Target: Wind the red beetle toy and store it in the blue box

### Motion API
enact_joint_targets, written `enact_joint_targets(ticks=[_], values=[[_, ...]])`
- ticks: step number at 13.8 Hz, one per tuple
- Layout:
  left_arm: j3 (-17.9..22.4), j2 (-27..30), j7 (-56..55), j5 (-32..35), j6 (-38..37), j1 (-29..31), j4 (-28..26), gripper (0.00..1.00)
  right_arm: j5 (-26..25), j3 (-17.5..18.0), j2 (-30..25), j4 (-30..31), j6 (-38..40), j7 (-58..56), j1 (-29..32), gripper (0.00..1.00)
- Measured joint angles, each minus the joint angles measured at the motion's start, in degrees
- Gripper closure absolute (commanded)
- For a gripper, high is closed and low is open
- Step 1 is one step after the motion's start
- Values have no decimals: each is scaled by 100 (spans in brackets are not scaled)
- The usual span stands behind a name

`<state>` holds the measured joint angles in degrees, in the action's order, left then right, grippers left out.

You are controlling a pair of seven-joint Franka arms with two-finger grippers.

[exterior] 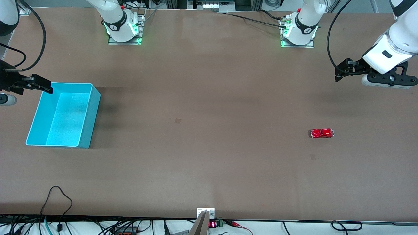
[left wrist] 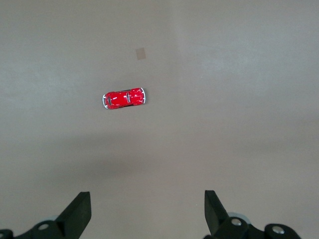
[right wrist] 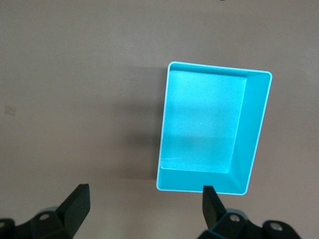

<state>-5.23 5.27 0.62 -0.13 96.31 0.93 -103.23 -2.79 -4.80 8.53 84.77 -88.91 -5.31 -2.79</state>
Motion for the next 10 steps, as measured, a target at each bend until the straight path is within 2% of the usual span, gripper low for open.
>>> enact_joint_targets(ticks=[10], values=[[3, -15, 58, 0, -177, 11, 0, 0, 9, 12, 42, 38, 8, 1, -37, 0]])
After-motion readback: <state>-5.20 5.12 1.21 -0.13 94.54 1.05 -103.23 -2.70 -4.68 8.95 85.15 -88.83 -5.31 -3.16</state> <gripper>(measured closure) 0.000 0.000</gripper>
